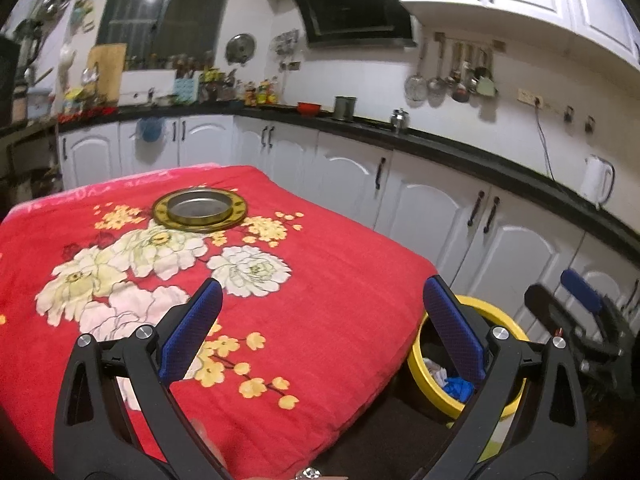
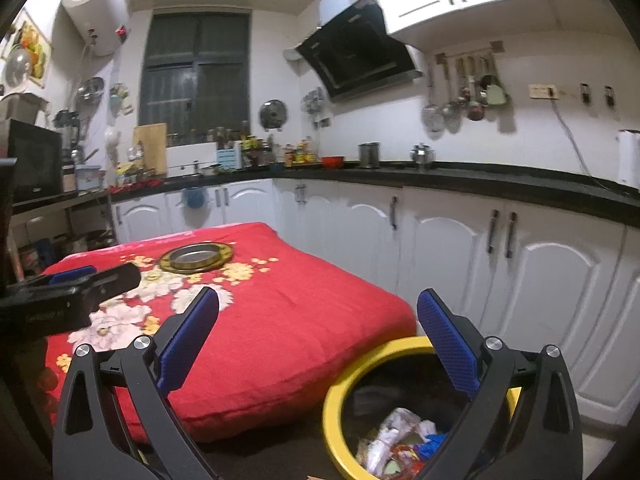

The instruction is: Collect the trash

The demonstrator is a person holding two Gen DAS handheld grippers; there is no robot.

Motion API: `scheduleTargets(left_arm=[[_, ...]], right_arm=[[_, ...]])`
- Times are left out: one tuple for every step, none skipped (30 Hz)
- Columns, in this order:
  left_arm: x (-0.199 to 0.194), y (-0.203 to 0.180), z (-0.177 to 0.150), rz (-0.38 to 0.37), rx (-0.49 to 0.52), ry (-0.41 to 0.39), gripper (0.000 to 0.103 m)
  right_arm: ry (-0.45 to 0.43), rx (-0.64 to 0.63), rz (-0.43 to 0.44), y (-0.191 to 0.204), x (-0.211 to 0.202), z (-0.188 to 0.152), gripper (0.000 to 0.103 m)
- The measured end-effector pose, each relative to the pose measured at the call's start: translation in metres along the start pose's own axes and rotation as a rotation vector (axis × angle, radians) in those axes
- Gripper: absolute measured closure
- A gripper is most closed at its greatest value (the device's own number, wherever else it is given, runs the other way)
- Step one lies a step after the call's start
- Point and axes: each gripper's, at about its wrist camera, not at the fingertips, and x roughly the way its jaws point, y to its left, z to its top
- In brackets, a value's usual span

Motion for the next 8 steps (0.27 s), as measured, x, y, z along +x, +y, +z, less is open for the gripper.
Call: scheduleTargets(left_arm=[[-0.001,0.009,0.007,0.025,-0.013,0.002,0.011],[-0.003,0.023,0.016,0.063,-0.036,-0.002,0.011],[-0.005,0.037,0.024,0.092,-0.054,-0.003,0.011],[-0.007,0.063,0.035,0.146,-0.079,0.002,0.011],[-0.009,0.081,0.041,0.187,-0.098,0.001,0.011],[-0.013,0.116,0.049,0.273,-0.128,0.003,0.011],[-0.015,0.148,0.053,0.36,-0.147,0.023,0.011],[-0.016,0.185,0.053,0.462,-0.175,0.058,0.011]], right_arm=[[0.002,-0.016,0.027,0.01,0.003,0.004,0.006],[0.003,-0.024,0.047,0.015,0.008,0.009,0.006],[0.005,-0.036,0.079,0.024,0.012,0.013,0.006],[0.024,-0.057,0.142,0.044,0.022,0.019,0.006],[0.051,-0.078,0.199,0.061,0.032,0.024,0.006],[0.072,-0.092,0.242,0.075,0.04,0.028,0.006],[0.105,-0.102,0.323,0.104,0.054,0.035,0.006],[0.131,-0.104,0.379,0.128,0.065,0.038,0.006]])
